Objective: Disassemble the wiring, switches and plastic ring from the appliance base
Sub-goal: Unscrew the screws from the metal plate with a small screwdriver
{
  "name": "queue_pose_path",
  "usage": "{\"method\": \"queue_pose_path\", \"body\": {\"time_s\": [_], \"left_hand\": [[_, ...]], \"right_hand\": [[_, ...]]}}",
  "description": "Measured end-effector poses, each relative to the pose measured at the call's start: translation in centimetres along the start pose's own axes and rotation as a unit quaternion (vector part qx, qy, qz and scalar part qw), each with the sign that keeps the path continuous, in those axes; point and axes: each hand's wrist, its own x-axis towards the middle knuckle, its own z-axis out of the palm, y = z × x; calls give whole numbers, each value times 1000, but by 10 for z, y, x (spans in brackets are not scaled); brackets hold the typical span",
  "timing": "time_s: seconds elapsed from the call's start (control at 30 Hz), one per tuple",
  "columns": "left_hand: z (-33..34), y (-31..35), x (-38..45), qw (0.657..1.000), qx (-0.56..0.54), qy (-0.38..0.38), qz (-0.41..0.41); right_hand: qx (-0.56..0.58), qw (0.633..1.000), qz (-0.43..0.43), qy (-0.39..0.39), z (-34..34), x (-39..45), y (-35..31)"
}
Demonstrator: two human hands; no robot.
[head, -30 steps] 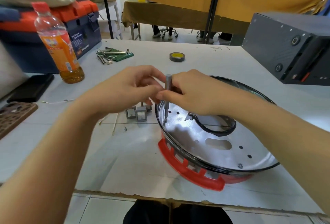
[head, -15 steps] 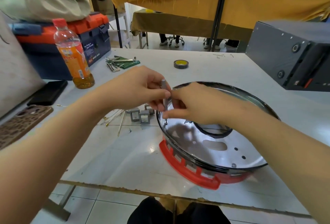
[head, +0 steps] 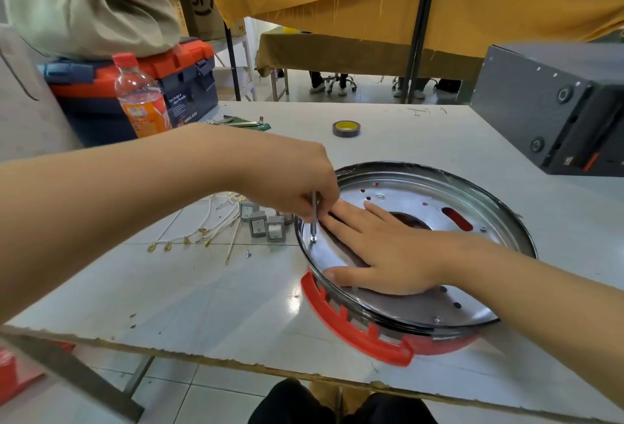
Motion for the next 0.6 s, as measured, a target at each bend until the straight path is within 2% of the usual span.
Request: {"method": "queue_pose_path", "body": {"time_s": [0.6], "left_hand": [[1,-4,-2,998,-48,30,-32]], "right_hand": [[17,1000,-2,0,1,-3,-4]]}}
